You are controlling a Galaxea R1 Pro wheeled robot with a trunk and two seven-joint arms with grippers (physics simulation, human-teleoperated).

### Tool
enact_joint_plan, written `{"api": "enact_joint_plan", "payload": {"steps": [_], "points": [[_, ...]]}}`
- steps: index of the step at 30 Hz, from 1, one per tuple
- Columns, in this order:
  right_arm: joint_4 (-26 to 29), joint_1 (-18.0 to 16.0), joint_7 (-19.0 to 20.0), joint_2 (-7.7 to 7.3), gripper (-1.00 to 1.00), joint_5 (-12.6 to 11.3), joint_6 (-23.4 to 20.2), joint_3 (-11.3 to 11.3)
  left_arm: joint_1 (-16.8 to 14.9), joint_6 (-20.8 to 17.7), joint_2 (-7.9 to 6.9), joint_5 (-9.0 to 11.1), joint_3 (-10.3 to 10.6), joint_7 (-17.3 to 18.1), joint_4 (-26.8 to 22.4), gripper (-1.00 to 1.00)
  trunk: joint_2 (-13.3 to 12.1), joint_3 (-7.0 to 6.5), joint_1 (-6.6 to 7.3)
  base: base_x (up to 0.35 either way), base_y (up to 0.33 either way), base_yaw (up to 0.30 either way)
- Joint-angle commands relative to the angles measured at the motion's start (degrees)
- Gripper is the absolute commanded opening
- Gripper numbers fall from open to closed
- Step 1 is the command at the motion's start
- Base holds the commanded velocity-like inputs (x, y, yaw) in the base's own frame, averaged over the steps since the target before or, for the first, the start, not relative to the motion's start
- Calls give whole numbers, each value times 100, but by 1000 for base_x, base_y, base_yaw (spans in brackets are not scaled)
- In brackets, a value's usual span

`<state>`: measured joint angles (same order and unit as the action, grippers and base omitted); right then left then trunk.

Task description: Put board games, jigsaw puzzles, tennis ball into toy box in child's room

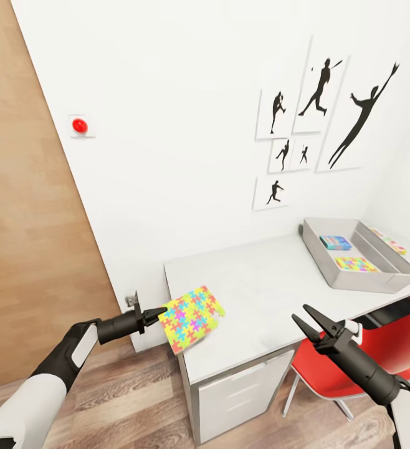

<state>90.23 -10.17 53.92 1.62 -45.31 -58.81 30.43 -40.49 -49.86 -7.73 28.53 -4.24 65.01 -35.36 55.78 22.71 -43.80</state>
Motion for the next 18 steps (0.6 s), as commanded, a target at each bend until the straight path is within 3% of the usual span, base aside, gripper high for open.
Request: {"api": "enact_joint_plan", "payload": {"steps": [1, 18], "points": [[-6, -5, 31, 9, 100, 28, -19, 12, -3, -64, -1, -1, 3, 7, -19, -100, -37, -12, 22, 0, 0, 0], [-32, -5, 31, 122, 100, 31, -17, 24, -4, -260, -9, -15, 28, 3, -103, -100, -719, -317, 396, -57, 0, 0]]}}
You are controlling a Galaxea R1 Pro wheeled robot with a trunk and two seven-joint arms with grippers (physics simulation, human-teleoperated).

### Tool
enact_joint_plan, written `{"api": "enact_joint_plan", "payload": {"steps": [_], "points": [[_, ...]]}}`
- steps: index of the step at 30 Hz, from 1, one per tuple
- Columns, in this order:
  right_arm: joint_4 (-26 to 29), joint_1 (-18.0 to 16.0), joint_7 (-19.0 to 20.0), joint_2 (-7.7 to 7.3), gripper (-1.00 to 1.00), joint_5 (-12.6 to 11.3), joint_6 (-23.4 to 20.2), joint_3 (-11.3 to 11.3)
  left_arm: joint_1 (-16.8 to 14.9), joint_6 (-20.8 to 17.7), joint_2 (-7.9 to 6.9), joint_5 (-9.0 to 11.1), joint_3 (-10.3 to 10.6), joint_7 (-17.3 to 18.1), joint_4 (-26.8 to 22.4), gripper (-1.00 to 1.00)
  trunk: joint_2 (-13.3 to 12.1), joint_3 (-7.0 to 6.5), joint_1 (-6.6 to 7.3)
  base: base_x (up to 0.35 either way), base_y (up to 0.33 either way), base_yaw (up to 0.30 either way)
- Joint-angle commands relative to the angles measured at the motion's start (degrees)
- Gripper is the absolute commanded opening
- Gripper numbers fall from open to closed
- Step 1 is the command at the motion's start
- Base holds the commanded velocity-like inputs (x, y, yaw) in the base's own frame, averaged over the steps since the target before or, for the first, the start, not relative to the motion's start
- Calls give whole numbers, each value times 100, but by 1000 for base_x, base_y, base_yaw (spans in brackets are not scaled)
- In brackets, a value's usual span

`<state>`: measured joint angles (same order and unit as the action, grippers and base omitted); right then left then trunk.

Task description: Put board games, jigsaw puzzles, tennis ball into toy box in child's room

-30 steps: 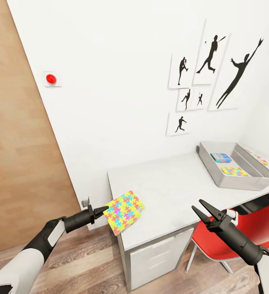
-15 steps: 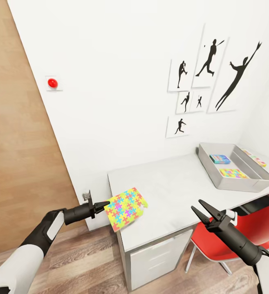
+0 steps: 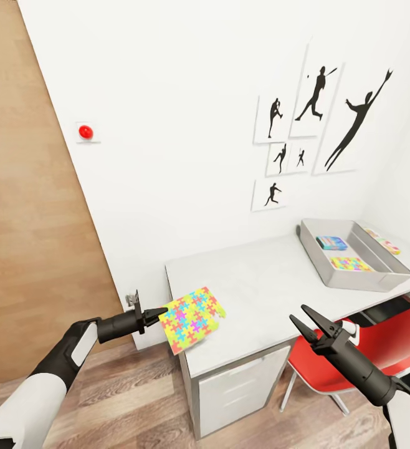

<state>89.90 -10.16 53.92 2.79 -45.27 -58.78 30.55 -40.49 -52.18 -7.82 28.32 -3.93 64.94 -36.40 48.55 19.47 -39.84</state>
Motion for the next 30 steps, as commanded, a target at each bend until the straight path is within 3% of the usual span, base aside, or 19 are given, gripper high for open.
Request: {"api": "enact_joint_plan", "payload": {"steps": [1, 23, 30], "points": [[1, -5, 32, 7, 100, 27, -19, 12, -5, -29, -1, 7, -2, 10, 1, -100, -36, -12, 22, -6, 0, 0], [-51, -7, 4, 48, 100, 24, -19, 12, -4, -29, 8, 4, -3, -14, 1, -100, -919, -406, 505, 0, 0, 0], [-51, -6, 7, 168, 100, 29, -13, 20, -4, -29, 8, -2, -3, -28, 1, -100, -1200, -532, 659, 0, 0, 0]]}}
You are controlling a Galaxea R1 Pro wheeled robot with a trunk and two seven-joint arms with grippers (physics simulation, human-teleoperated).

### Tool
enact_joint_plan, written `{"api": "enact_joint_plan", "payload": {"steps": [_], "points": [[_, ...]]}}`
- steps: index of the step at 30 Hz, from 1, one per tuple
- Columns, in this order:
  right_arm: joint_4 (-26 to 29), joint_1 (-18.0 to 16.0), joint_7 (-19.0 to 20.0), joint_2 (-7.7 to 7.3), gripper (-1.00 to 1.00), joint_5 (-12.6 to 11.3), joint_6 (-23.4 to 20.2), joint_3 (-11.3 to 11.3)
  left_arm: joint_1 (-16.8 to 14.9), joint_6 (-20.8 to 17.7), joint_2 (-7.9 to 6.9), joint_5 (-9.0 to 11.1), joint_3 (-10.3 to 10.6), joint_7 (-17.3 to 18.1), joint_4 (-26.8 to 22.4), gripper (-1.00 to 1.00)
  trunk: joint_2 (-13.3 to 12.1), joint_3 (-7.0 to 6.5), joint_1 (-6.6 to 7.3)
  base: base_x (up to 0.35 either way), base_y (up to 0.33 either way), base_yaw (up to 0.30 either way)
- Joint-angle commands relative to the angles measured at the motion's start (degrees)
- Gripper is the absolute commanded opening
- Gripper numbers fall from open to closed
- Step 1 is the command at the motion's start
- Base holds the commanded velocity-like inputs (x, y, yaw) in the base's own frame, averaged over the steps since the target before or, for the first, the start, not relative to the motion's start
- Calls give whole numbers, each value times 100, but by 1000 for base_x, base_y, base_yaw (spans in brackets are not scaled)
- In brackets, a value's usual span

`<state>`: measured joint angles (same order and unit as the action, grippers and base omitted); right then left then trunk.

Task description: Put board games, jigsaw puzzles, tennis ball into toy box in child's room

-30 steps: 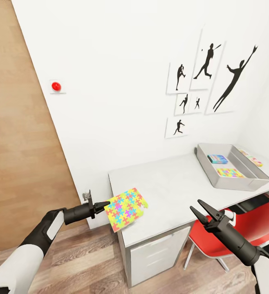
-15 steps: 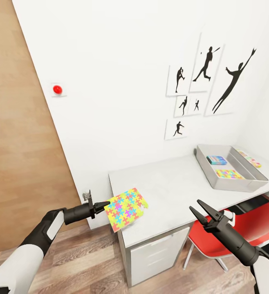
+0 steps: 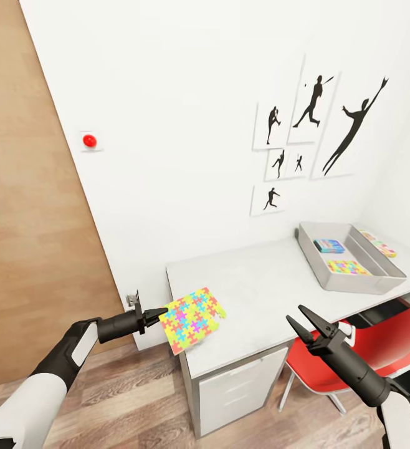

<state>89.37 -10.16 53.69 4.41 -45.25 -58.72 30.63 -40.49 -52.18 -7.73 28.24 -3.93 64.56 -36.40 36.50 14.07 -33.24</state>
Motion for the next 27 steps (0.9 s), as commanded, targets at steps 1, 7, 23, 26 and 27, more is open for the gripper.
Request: {"api": "enact_joint_plan", "payload": {"steps": [1, 7, 23, 26, 27], "points": [[2, -6, 33, 12, 100, 30, -18, 12, -5, -29, 0, 7, -3, 8, 1, -100, -35, -10, 21, 0, 0, 0], [2, -5, 35, 30, 100, 34, -17, 13, -6, -29, 0, 6, -3, 4, 1, -100, -275, -118, 153, 0, 0, 0], [2, -5, 36, 33, 100, 42, -17, 12, -7, -29, 0, 7, -3, 4, 1, -100, -917, -405, 504, -49, 0, 0], [2, -4, 36, 33, 100, 45, -17, 10, -5, -35, 0, 6, -3, 0, 1, -100, -1037, -459, 570, -187, 0, 0], [2, -6, 36, 33, 100, 45, -17, 11, -5, -35, 0, 6, -3, -1, 1, -100, -1077, -477, 592, -103, 0, 0]]}}
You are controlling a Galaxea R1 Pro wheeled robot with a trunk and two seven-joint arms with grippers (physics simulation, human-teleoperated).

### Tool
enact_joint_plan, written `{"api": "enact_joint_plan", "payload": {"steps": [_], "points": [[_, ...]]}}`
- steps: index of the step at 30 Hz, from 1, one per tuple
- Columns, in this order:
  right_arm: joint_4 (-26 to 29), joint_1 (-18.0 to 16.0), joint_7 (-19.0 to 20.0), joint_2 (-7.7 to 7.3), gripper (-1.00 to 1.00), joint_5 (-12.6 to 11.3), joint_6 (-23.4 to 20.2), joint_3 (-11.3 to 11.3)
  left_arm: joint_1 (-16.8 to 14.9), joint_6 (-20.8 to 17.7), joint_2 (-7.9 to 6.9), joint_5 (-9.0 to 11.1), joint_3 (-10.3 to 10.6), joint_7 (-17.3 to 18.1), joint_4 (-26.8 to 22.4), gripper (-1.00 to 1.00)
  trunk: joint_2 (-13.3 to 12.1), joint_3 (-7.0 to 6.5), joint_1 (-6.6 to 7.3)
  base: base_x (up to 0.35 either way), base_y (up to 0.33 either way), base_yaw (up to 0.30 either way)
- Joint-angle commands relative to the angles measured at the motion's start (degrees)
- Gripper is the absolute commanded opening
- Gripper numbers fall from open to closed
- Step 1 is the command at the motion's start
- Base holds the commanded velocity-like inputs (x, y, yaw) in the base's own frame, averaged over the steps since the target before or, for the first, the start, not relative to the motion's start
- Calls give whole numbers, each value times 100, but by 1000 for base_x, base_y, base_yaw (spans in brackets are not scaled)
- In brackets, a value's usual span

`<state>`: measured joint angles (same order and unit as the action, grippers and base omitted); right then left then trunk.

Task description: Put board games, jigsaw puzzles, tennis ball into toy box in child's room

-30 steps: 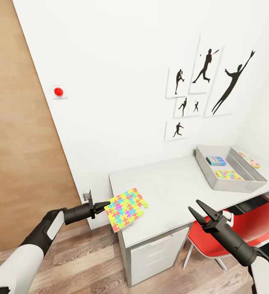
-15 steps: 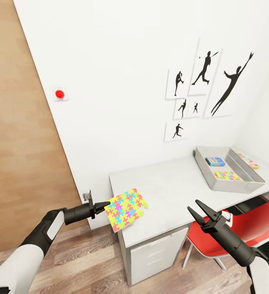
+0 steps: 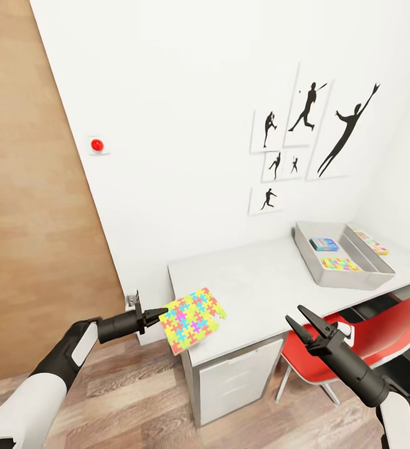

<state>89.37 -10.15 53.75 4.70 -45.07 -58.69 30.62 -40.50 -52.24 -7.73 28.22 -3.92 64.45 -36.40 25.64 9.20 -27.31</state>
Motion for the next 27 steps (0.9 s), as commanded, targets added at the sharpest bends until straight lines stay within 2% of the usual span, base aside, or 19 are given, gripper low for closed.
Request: {"api": "enact_joint_plan", "payload": {"steps": [1, 7, 16, 27], "points": [[2, -6, 30, 5, 100, 23, -20, 11, -5, -30, 0, 8, -3, 10, 1, -100, -31, -7, 21, -66, 0, 0], [2, -7, 30, 5, 100, 18, -20, 9, -5, -28, 0, 8, -3, 7, 1, -100, -272, -115, 153, -22, 0, 0], [2, -8, 29, 39, 100, 17, -20, 11, -4, -23, 7, 8, -3, -2, 1, -100, -272, -122, 153, -2, 0, 0], [2, -8, 24, 57, 100, 24, -20, 14, -8, -23, 8, 8, -3, -2, 1, -100, -272, -212, 153, 0, 0, 0]]}}
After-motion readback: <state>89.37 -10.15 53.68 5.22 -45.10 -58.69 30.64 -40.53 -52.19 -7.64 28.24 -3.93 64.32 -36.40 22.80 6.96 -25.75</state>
